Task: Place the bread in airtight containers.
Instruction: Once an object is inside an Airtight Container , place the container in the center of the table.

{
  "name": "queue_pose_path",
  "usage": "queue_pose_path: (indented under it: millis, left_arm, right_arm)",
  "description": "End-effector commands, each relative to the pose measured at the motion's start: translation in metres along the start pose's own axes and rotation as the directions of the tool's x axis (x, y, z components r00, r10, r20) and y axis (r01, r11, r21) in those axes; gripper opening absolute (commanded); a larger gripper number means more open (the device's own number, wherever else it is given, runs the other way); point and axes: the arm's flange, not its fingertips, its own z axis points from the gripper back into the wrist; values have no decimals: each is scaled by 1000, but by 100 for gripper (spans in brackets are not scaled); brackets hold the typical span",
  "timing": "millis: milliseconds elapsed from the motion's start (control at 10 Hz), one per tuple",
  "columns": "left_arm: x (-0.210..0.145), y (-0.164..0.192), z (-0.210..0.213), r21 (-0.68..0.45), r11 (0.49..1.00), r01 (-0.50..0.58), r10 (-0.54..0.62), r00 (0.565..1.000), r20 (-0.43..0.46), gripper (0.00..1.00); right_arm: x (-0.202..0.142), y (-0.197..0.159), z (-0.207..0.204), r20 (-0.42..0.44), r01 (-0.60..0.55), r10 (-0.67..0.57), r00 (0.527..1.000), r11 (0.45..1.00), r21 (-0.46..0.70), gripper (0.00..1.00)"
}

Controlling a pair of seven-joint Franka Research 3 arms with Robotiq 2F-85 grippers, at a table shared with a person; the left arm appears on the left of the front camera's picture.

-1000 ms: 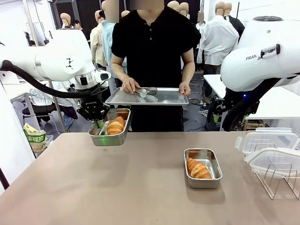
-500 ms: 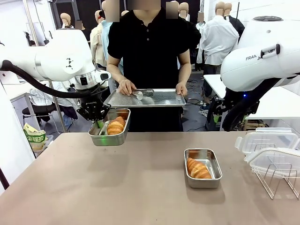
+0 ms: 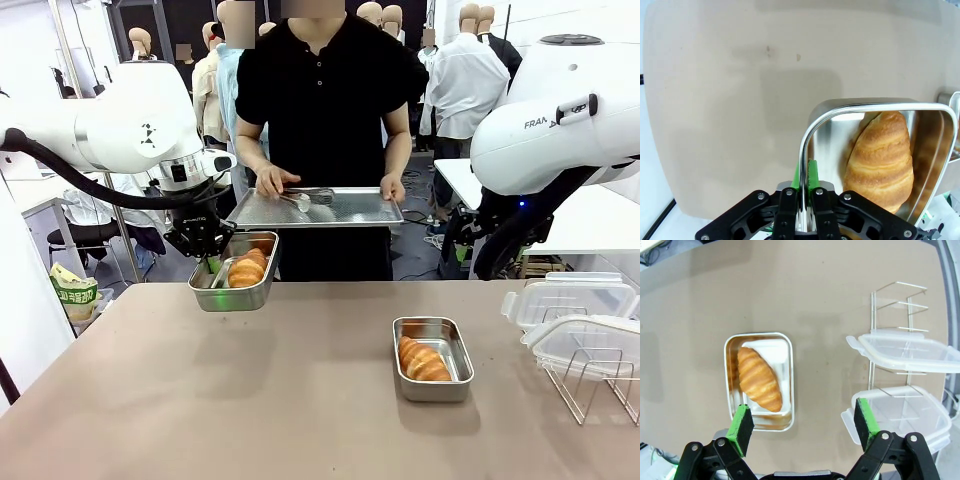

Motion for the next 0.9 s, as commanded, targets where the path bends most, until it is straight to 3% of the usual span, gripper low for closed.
queue_pose_path:
  millis: [0,300,400,800]
  left_arm:
    - [0,1,4,-2,1000,-4,4,1000,7,0]
    - [0,0,0,0,1000,0,0,1000,0,0]
    - [-2,-5,-17,26,998,-49,51,997,-60,0]
    - [-20,-39,-79,175,964,-199,197,980,28,0]
  right_arm:
    - [0,-1,0,-2,-5,5,1000,1000,-10,100]
    - [0,-1,0,-2,-5,5,1000,1000,-10,100]
    - [0,-1,0,-2,-5,5,1000,1000,-10,100]
    - [0,-1,0,-2,-5,5,1000,1000,-10,100]
